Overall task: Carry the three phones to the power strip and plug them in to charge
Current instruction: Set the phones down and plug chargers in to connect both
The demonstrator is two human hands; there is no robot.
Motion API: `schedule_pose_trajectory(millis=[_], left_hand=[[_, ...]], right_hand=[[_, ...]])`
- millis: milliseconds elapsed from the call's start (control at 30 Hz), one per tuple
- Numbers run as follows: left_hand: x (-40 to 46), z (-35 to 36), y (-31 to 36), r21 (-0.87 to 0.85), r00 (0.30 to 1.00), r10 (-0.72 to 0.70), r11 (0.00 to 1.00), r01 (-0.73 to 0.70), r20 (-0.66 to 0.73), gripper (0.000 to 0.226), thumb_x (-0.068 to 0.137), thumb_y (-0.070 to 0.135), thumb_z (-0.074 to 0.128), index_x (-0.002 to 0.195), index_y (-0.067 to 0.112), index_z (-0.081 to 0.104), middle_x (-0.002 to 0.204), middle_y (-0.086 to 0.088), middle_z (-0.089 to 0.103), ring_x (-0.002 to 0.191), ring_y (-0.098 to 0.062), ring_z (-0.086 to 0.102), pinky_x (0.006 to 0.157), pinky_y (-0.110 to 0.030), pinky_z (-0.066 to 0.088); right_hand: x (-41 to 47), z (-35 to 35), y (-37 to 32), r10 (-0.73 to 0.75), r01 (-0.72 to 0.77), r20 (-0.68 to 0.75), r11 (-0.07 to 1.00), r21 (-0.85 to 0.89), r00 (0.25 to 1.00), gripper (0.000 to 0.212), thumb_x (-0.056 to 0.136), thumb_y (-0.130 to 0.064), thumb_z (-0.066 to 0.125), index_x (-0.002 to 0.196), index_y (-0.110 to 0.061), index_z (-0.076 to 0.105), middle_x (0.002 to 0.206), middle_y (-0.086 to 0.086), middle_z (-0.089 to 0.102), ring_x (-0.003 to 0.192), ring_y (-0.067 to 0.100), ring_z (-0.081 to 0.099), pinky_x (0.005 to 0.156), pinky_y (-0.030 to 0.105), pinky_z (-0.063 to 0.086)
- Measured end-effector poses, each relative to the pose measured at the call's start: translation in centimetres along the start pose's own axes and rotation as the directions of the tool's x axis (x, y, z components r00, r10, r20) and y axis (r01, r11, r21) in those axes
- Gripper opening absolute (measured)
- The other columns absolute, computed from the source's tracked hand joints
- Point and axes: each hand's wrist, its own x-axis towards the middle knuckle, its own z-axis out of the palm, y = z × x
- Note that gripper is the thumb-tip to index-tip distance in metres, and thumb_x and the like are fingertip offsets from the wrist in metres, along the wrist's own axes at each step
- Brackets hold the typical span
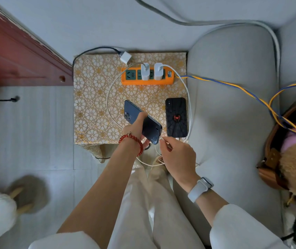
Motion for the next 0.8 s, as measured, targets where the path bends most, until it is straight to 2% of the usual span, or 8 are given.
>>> schedule_pose_trajectory(millis=[100, 333, 400, 467, 533, 600, 700, 800], left_hand=[[0.0, 0.0, -0.2, 0.031, 0.999, 0.028, 0.999, -0.027, -0.022, 0.046, 0.066, 0.044, 0.067, 0.095, 0.011, 0.051, 0.081, -0.004, 0.054, 0.077, -0.018, 0.058, 0.05, -0.025, 0.047], [0.5, -0.1, -1.4, 0.06, 0.998, 0.04, 0.998, -0.037, -0.05, 0.043, 0.066, 0.038, 0.069, 0.096, 0.012, 0.052, 0.081, -0.001, 0.057, 0.073, -0.013, 0.056, 0.034, -0.016, 0.043], [1.1, 0.0, -1.4, 0.108, 0.997, 0.053, 0.993, -0.048, -0.047, 0.044, 0.066, 0.037, 0.07, 0.097, 0.01, 0.053, 0.079, -0.001, 0.057, 0.071, -0.013, 0.056, 0.039, -0.02, 0.048], [2.1, 0.3, -1.5, 0.214, 0.992, 0.107, 0.973, -0.09, -0.071, 0.053, 0.066, 0.038, 0.07, 0.104, 0.005, 0.053, 0.081, -0.003, 0.058, 0.075, -0.019, 0.058, 0.063, -0.033, 0.057], [3.2, 0.6, -1.7, 0.443, 0.972, 0.208, 0.885, -0.141, -0.107, 0.069, 0.065, 0.042, 0.069, 0.116, 0.0, 0.048, 0.104, -0.012, 0.059, 0.094, -0.028, 0.057, 0.086, -0.043, 0.053], [4.4, 1.3, -2.0, 0.687, 0.936, 0.337, 0.704, -0.18, -0.099, 0.082, 0.065, 0.046, 0.067, 0.124, -0.003, 0.037, 0.125, -0.019, 0.045, 0.112, -0.034, 0.046, 0.096, -0.044, 0.044], [5.7, 3.1, -2.3, 0.839, 0.878, 0.476, 0.494, -0.231, -0.039, 0.084, 0.067, 0.047, 0.065, 0.125, -0.003, 0.03, 0.128, -0.02, 0.035, 0.121, -0.035, 0.034, 0.096, -0.046, 0.036], [7.1, 5.3, -2.9, 0.893, 0.847, 0.53, 0.399, -0.21, -0.037, 0.079, 0.067, 0.048, 0.064, 0.121, 0.001, 0.031, 0.125, -0.018, 0.034, 0.118, -0.033, 0.033, 0.088, -0.048, 0.04]], right_hand=[[0.1, 0.1, 0.0, -0.017, 0.021, 0.052, 0.997, -0.07, 0.998, 0.023, 0.091, -0.025, 0.049, 0.089, -0.01, 0.067, 0.069, 0.009, 0.07, 0.061, 0.029, 0.06, 0.053, 0.027, 0.036], [-0.2, 0.9, 0.9, 0.031, -0.004, 0.183, 0.989, -0.146, 0.983, 0.029, 0.094, -0.03, 0.04, 0.093, -0.013, 0.063, 0.08, 0.009, 0.07, 0.075, 0.03, 0.062, 0.064, 0.032, 0.04], [0.1, 1.0, 1.3, 0.037, 0.003, 0.235, 0.986, -0.167, 0.971, 0.03, 0.093, -0.033, 0.04, 0.091, -0.015, 0.063, 0.08, 0.007, 0.069, 0.075, 0.029, 0.061, 0.063, 0.03, 0.036], [0.7, 1.0, 1.7, 0.063, 0.005, 0.341, 0.981, -0.195, 0.938, 0.031, 0.091, -0.038, 0.038, 0.08, -0.019, 0.06, 0.078, 0.003, 0.066, 0.073, 0.025, 0.057, 0.062, 0.028, 0.035], [1.4, 0.4, 2.3, 0.113, -0.031, 0.407, 0.979, -0.202, 0.907, 0.028, 0.089, -0.038, 0.036, 0.07, -0.023, 0.05, 0.073, -0.001, 0.058, 0.073, 0.023, 0.055, 0.062, 0.029, 0.034], [2.1, -0.3, 3.5, 0.132, -0.057, 0.381, 0.978, -0.202, 0.915, 0.024, 0.09, -0.033, 0.035, 0.076, -0.024, 0.052, 0.08, -0.002, 0.059, 0.083, 0.024, 0.058, 0.064, 0.029, 0.036], [3.2, -0.8, 5.2, 0.157, -0.095, 0.311, 0.974, -0.206, 0.937, 0.029, 0.092, -0.026, 0.037, 0.111, -0.021, 0.057, 0.115, 0.003, 0.061, 0.108, 0.024, 0.054, 0.08, 0.033, 0.044], [4.6, -0.1, 6.5, 0.111, -0.028, 0.321, 0.967, -0.252, 0.94, 0.039, 0.093, -0.019, 0.035, 0.131, -0.016, 0.045, 0.137, 0.004, 0.048, 0.126, 0.023, 0.041, 0.098, 0.034, 0.039]])
